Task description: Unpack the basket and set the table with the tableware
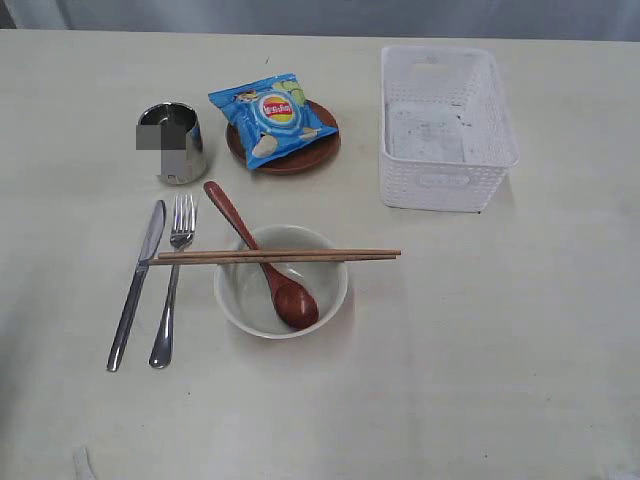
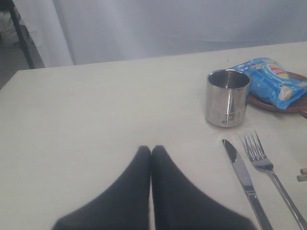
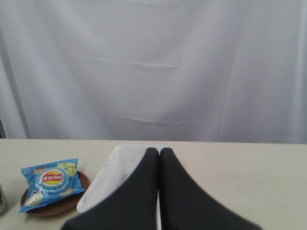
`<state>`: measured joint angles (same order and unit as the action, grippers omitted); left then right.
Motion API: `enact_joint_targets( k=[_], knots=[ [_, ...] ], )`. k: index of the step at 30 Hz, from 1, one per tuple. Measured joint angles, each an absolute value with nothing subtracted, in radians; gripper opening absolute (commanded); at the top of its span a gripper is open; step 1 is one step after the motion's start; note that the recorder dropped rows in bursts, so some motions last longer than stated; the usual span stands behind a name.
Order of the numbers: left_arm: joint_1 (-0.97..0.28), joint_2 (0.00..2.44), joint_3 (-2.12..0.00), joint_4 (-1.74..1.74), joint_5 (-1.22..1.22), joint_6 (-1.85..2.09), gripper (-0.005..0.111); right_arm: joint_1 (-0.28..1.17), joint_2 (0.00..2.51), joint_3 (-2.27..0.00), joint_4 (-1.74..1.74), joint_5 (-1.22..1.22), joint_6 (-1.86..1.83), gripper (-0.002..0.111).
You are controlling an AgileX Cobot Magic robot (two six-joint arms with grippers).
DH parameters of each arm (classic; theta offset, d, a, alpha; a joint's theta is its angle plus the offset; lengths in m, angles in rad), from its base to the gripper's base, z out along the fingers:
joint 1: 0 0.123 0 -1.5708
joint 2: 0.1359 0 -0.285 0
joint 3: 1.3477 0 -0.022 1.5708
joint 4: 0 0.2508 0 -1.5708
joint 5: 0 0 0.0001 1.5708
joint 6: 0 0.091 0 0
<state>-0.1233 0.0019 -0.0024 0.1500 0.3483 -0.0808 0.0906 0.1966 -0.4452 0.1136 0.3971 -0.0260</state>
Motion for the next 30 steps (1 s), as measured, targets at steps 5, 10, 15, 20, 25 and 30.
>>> enact_joint_targets(
  k=[5, 10, 15, 20, 25, 30],
  knots=[
    [-0.123, 0.002, -0.002, 0.15, 0.348, -0.081, 0.0, 0.091, 0.157, -0.293, 0.114, 0.29, -0.026, -0.001],
    [-0.123, 0.002, -0.002, 0.15, 0.348, -0.081, 0.0, 0.135, 0.044, -0.157, 0.114, 0.26, -0.026, -0.001],
    [-0.123, 0.002, -0.002, 0.15, 0.348, -0.081, 0.0, 0.15, 0.006, -0.093, 0.118, 0.26, -0.011, -0.001],
    [-0.123, 0.002, -0.002, 0.15, 0.348, -0.081, 0.0, 0.15, 0.006, -0.089, 0.118, 0.259, -0.041, -0.001],
    [-0.123, 0.002, -0.002, 0.15, 0.348, -0.081, 0.0, 0.15, 0.006, -0.076, 0.116, 0.248, -0.053, -0.001],
    [-0.123, 0.002, -0.002, 0.15, 0.348, -0.081, 0.0, 0.15, 0.006, -0.011, 0.037, 0.24, 0.034, -0.001]
  ],
)
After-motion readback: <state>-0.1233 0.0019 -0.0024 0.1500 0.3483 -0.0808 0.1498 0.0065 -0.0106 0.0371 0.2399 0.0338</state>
